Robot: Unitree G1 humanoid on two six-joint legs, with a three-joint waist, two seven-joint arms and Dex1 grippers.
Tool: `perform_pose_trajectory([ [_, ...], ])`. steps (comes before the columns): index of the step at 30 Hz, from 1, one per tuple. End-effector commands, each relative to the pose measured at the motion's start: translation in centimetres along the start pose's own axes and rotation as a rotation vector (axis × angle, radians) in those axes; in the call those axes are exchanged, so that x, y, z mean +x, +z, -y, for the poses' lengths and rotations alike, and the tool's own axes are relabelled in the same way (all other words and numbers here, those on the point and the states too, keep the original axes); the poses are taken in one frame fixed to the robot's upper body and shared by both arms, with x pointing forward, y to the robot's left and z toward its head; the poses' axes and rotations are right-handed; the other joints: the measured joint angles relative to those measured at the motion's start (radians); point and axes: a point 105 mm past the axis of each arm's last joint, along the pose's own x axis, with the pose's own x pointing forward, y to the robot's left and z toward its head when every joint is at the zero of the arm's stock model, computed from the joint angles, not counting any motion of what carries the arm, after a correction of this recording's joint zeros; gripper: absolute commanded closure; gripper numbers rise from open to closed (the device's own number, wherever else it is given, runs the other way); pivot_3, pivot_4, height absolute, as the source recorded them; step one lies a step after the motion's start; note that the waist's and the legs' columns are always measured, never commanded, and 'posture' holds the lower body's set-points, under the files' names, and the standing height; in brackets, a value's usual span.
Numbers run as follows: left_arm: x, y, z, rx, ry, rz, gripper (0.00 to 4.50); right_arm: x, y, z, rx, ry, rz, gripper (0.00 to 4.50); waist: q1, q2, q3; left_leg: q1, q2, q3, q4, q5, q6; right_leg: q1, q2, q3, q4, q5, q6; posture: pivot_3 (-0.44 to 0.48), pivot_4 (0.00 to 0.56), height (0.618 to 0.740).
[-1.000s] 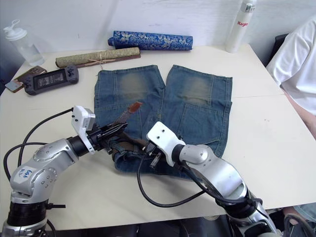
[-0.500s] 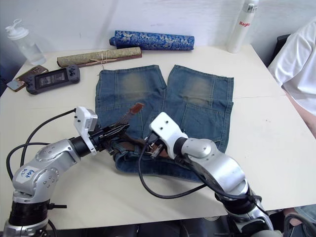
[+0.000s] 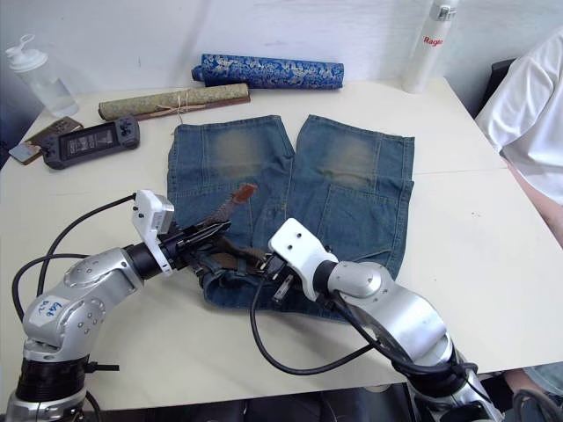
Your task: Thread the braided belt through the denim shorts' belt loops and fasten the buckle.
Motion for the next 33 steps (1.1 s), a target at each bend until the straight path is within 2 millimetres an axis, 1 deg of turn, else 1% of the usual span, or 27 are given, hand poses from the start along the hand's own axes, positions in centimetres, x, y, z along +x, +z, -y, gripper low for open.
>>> perform_pose_trajectory([
  [1,0.0,0.9,0.1,0.038,-0.001,0.033,4.5,0.3,0.4,0.2,-0.029,-0.024,0.024,4.43,0.0,0.0,0.0,0.0,0.0,0.0,0.0,0.0,0.0,0.0,0.0,0.0,0.0,0.0,0.0,0.0,0.15,0.645],
  [7,-0.2,1.1,0.1,0.042,0.0,0.037,4.5,0.7,0.0,0.1,-0.043,-0.021,0.009,4.43,-0.001,0.0,0.0,0.001,0.0,-0.001,-0.002,0.001,0.001,0.0,0.0,-0.001,0.0,0.0,0.0,0.0,0.15,0.645],
  [13,0.1,1.4,0.4,0.05,-0.013,0.041,4.5,1.5,-0.5,-0.2,-0.057,0.005,-0.034,4.43,-0.002,0.0,0.0,0.002,0.0,-0.001,-0.003,0.002,0.003,0.0,0.0,-0.001,0.0,0.0,0.0,0.0,0.15,0.645],
  [22,1.0,1.8,1.8,0.173,-0.146,0.014,4.5,2.6,-3.0,-1.0,-0.057,0.104,-0.23,4.43,-0.003,0.001,0.0,0.004,0.0,-0.002,-0.005,0.003,0.004,0.001,0.0,-0.002,0.001,0.0,0.0,0.0,0.15,0.645],
  [24,1.6,2.3,2.4,0.232,-0.225,0.006,4.5,2.6,-3.9,-1.5,-0.042,0.162,-0.3,4.43,-0.002,0.0,-0.001,0.004,0.0,-0.002,-0.005,0.003,0.004,0.001,0.0,-0.002,0.001,0.0,-0.001,0.0,0.15,0.645],
  [26,2.2,3.2,2.5,0.265,-0.293,0.006,4.5,2.6,-4.4,-1.9,-0.04,0.2,-0.336,4.43,0.0,0.0,-0.001,0.005,0.0,-0.002,-0.005,0.004,0.005,0.002,0.0,-0.003,0.001,-0.001,-0.002,0.0,0.15,0.645],
  [30,3.3,4.8,2.0,0.309,-0.4,-0.006,4.5,2.6,-5.1,-2.5,-0.052,0.258,-0.381,4.43,-0.002,0.0,-0.001,0.011,0.0,-0.002,-0.008,0.004,0.005,0.007,0.0,-0.003,0.0,-0.002,-0.004,0.0,0.15,0.645],
  [32,3.9,5.6,1.9,0.323,-0.46,-0.018,4.5,2.6,-5.3,-2.5,-0.061,0.265,-0.391,4.43,-0.004,0.0,-0.001,0.014,0.0,-0.002,-0.011,0.003,0.006,0.01,0.0,-0.003,-0.002,-0.002,-0.004,0.0,0.15,0.645],
  [33,4.2,5.7,1.9,0.335,-0.49,-0.029,4.5,2.7,-5.4,-2.5,-0.064,0.268,-0.394,4.43,-0.004,0.0,-0.001,0.018,0.0,-0.001,-0.016,0.004,0.006,0.014,0.0,-0.003,-0.006,-0.002,-0.004,0.0,0.15,0.645],
])
